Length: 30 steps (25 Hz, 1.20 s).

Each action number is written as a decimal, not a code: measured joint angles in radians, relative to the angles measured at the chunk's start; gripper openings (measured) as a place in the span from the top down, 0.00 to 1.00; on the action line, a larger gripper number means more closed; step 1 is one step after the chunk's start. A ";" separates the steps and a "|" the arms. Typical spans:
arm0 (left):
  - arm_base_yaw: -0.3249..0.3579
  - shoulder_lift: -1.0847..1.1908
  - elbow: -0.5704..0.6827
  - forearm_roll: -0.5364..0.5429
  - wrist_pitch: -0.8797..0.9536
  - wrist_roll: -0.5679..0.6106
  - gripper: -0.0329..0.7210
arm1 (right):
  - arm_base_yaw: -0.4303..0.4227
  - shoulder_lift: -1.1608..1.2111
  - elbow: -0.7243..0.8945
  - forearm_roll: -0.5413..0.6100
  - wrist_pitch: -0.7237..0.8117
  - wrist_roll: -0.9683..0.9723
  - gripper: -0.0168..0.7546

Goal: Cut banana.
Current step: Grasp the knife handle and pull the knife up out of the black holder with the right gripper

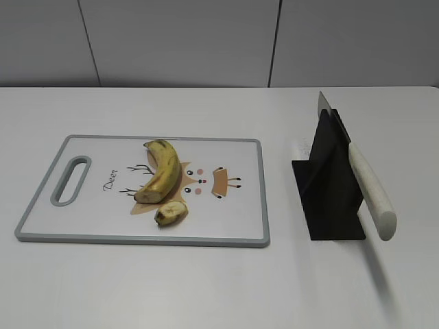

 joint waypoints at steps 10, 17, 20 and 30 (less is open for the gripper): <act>0.000 0.000 0.000 0.000 0.000 0.000 0.21 | 0.100 0.285 -0.096 -0.024 0.019 0.057 0.24; 0.000 0.000 0.000 -0.001 0.000 0.000 0.21 | 0.225 0.468 -0.185 -0.090 0.017 0.134 0.25; 0.000 0.000 0.000 -0.001 0.000 0.000 0.21 | 0.289 0.554 -0.211 -0.144 0.009 0.206 0.25; 0.000 0.000 0.000 -0.001 0.000 0.000 0.21 | 0.331 0.784 -0.264 -0.177 -0.001 0.329 0.25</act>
